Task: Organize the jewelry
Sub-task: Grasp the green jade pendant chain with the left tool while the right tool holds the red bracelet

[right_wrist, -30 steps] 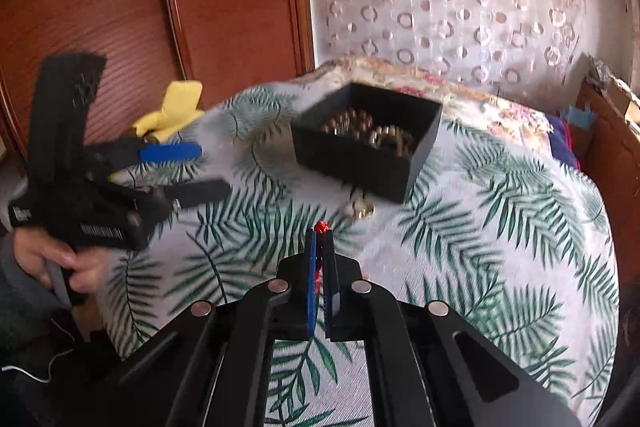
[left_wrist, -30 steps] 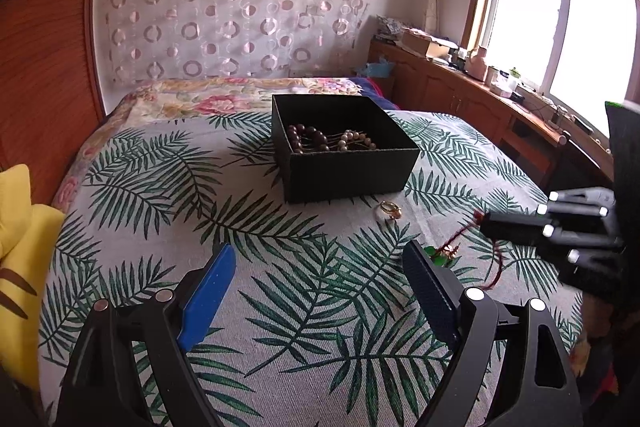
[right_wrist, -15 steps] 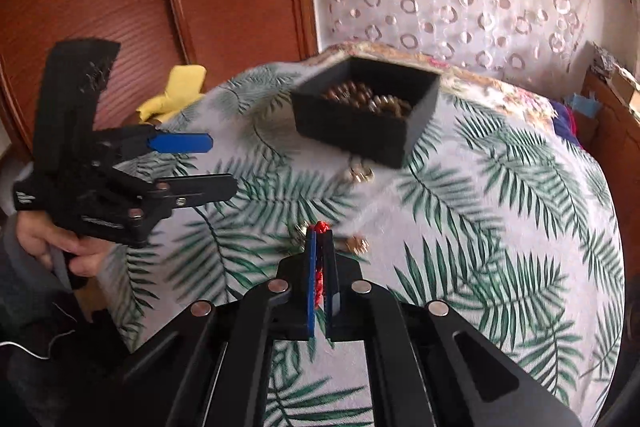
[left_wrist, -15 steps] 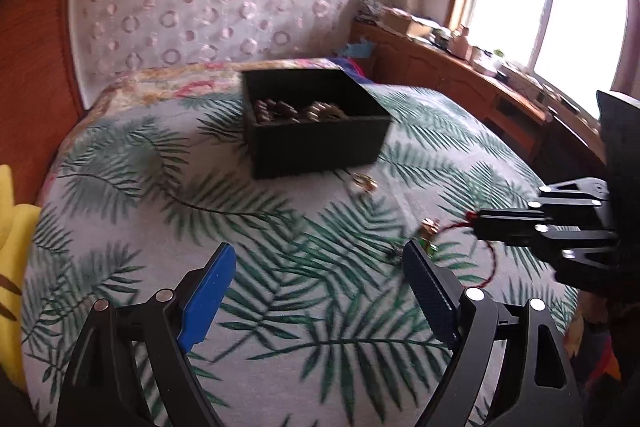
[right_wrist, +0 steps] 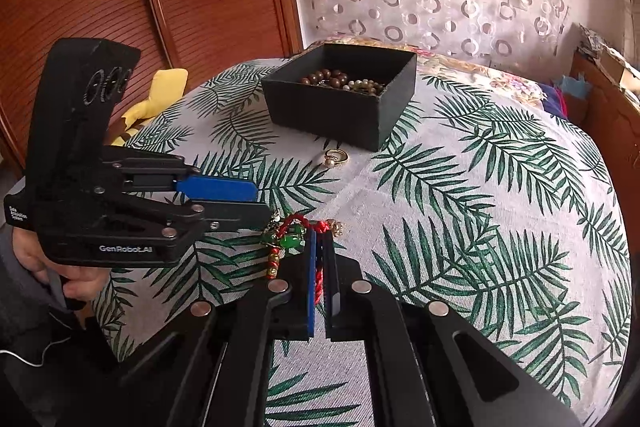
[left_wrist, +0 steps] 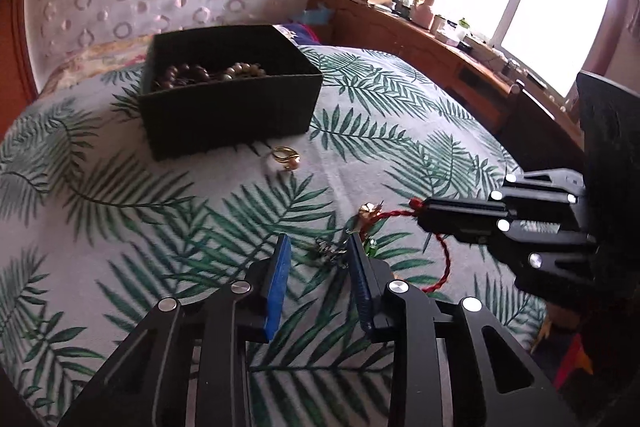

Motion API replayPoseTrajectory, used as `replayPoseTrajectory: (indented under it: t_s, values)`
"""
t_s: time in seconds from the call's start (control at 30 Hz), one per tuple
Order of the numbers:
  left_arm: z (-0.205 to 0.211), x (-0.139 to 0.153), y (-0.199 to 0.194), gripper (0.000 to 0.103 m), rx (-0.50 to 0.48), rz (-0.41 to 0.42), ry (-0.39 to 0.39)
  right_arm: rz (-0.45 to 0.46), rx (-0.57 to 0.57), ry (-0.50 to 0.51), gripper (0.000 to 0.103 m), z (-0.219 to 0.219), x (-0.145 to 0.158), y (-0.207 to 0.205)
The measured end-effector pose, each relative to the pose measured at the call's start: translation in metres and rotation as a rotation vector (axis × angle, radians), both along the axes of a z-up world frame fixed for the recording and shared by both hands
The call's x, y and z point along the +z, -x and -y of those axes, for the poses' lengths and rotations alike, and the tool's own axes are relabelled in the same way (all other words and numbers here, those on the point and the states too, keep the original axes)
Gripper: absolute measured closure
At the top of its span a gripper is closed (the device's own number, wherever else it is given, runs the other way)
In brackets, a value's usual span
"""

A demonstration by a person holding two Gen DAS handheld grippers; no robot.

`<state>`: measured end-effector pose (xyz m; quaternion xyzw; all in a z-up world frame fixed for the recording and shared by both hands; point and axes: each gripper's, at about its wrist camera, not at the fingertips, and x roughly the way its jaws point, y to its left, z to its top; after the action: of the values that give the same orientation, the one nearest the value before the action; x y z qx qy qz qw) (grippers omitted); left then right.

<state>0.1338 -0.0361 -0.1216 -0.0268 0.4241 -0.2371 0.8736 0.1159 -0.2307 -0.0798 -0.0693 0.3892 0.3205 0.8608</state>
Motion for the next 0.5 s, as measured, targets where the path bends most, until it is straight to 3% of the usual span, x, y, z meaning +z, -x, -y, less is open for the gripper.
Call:
replayPoseTrajectory:
  t_s: [0.17,0.33,0.5]
  values:
    - [0.010,-0.006,-0.002,0.096,-0.006,-0.005,-0.030,0.000,-0.005,-0.006,0.099,0.001,0.000,0.000]
    - [0.018,-0.002,0.005,0.100,-0.016,0.030,-0.076,0.001,-0.004,0.000,0.099,0.001,-0.001,0.000]
    - [0.012,0.021,0.016,0.100,-0.004,0.089,-0.038,-0.015,-0.011,0.018,0.099,0.001,-0.008,-0.001]
